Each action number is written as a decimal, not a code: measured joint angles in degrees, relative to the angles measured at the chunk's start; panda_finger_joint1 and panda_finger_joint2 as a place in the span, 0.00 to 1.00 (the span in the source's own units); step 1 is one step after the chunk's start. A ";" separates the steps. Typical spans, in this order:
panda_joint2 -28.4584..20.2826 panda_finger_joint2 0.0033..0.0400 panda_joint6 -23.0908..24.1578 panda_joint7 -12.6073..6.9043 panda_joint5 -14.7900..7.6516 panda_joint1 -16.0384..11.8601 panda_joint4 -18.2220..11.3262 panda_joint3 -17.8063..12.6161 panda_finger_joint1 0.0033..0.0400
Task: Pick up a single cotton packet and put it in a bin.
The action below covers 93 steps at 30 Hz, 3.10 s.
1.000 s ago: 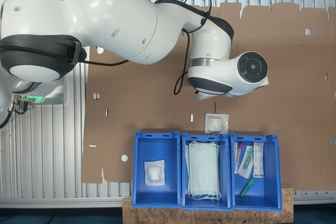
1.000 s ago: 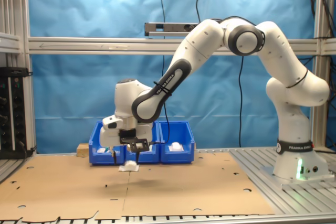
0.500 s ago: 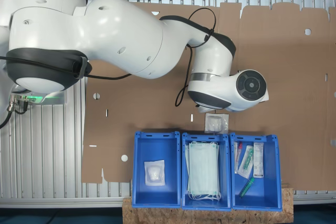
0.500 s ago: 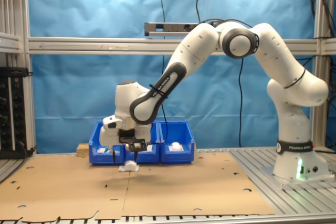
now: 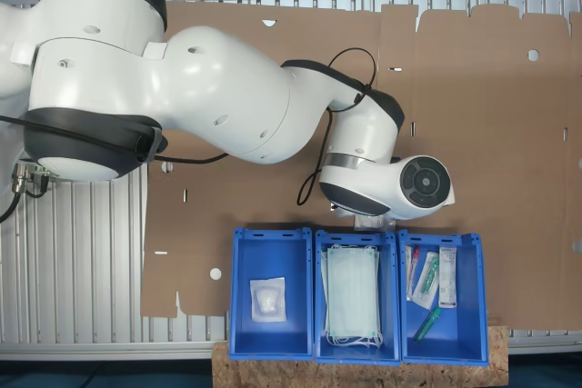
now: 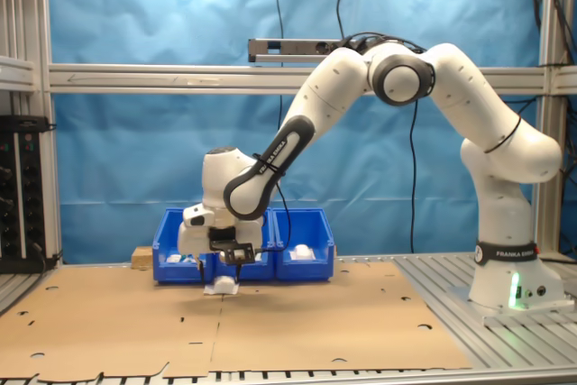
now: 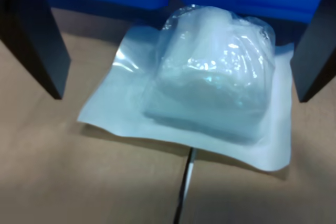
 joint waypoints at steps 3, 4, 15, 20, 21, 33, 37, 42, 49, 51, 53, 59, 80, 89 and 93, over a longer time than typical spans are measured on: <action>0.28 1.00 0.27 -0.10 0.00 -0.42 0.00 0.14 1.00; 0.41 1.00 0.36 -0.14 0.00 -0.61 0.00 0.22 1.00; 1.10 1.00 1.26 -0.68 0.00 -1.68 -0.01 0.56 1.00; 1.20 1.00 1.45 -1.00 0.00 -1.87 -0.02 0.66 1.00; 1.21 1.00 1.48 -1.03 0.00 -1.93 -0.02 0.69 1.00; 1.23 1.00 1.66 -1.21 0.00 -2.68 -0.12 0.93 1.00; 1.23 1.00 1.73 -1.23 0.00 -2.86 -0.15 0.93 1.00; 1.23 1.00 1.85 -1.24 0.00 -2.92 -0.18 0.93 1.00; 1.23 1.00 2.11 -1.25 0.00 -2.92 -0.18 0.94 1.00; 1.23 1.00 2.22 -1.25 0.00 -2.92 -0.18 0.94 1.00; 1.23 1.00 2.25 -1.25 0.00 -2.92 -0.18 0.94 1.00; 1.23 1.00 2.33 -1.25 0.00 -2.92 -0.18 0.94 1.00; 1.63 1.00 2.38 -1.25 0.00 -2.93 -0.18 0.94 1.00; 1.74 1.00 2.38 -1.26 0.00 -2.93 -0.18 0.94 1.00; 1.74 1.00 2.38 -1.26 0.00 -2.93 -0.18 0.94 1.00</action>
